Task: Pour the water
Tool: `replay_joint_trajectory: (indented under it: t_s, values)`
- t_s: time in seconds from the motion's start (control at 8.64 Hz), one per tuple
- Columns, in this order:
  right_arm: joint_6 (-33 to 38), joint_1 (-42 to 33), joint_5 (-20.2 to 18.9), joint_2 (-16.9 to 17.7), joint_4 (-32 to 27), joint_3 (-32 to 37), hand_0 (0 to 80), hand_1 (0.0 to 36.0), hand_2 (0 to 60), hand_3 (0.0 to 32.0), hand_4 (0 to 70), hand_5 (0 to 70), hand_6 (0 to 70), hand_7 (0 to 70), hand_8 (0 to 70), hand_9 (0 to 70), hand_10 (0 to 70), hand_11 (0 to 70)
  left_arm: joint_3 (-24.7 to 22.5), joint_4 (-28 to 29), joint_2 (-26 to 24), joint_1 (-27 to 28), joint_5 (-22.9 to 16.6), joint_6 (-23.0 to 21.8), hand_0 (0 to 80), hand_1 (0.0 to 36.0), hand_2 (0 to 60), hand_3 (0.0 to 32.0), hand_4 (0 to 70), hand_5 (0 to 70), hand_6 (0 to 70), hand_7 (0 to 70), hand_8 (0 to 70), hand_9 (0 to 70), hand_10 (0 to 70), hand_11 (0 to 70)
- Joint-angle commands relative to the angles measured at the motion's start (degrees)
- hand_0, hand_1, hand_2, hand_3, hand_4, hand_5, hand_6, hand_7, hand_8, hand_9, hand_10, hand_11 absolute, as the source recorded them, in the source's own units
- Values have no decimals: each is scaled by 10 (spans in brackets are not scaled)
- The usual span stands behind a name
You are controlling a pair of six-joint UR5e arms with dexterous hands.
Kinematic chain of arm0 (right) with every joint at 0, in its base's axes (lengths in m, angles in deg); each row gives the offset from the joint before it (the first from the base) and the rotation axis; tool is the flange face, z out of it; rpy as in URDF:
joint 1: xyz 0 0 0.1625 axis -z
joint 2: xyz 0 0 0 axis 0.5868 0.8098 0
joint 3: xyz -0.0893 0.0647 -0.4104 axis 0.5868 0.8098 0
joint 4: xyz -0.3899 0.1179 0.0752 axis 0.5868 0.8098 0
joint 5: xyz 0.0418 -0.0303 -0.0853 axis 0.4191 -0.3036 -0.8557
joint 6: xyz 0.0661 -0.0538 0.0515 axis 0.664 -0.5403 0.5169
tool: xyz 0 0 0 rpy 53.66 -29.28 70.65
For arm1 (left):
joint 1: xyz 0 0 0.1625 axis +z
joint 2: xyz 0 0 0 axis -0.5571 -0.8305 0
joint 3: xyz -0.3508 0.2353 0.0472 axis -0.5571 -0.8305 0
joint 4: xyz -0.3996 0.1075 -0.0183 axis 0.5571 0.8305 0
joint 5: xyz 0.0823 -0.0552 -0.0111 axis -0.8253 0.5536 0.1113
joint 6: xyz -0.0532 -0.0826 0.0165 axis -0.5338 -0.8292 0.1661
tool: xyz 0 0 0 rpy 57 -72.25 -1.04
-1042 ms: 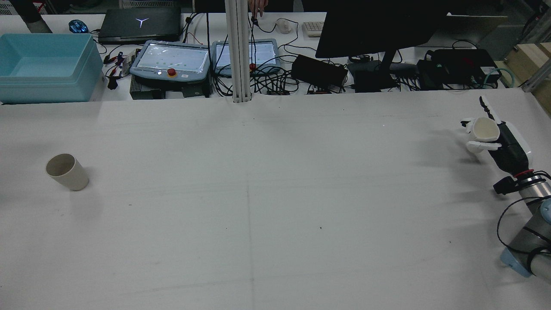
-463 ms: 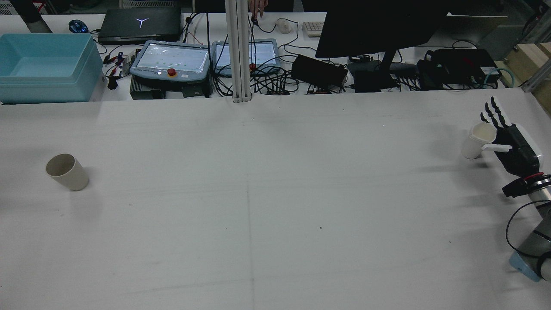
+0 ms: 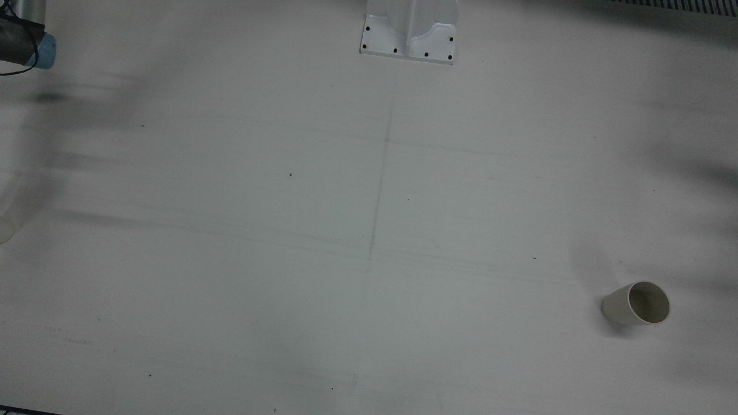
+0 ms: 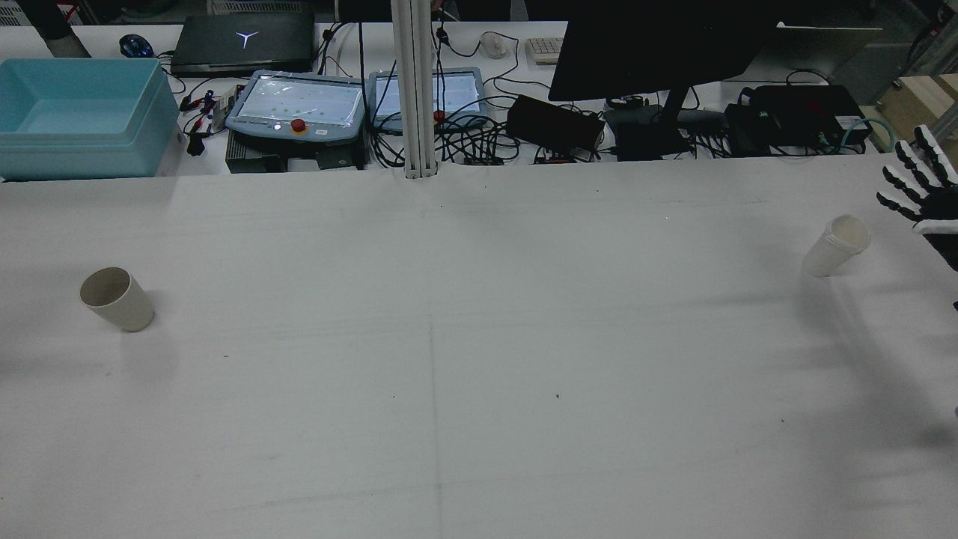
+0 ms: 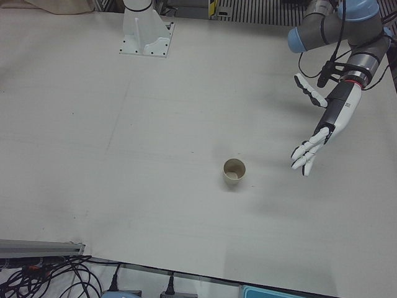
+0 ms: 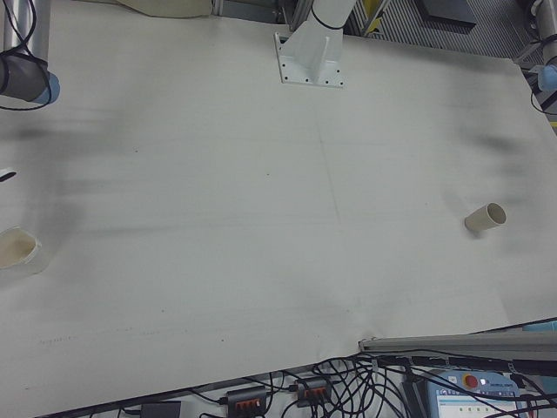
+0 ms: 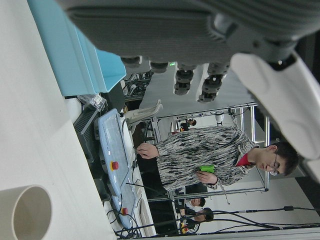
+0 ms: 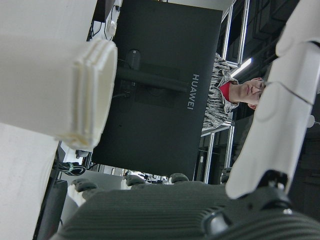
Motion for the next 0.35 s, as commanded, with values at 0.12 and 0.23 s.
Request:
replay_joint_trajectory:
  t_s: [0.12, 0.23]
  values:
    - [14, -85, -97, 174, 81, -261, 517, 155, 0, 320, 0, 46, 0, 0, 0, 0, 0, 0, -59, -56, 4, 4, -23, -23, 396, 0, 0, 44, 253, 0, 103, 85, 22, 3, 0, 0]
    - [24, -99, -96, 180, 126, -302, 520, 157, 0, 320, 0, 49, 0, 0, 0, 0, 0, 0, -73, -65, 3, 5, -23, -30, 408, 0, 0, 42, 255, 0, 104, 89, 25, 3, 0, 0]
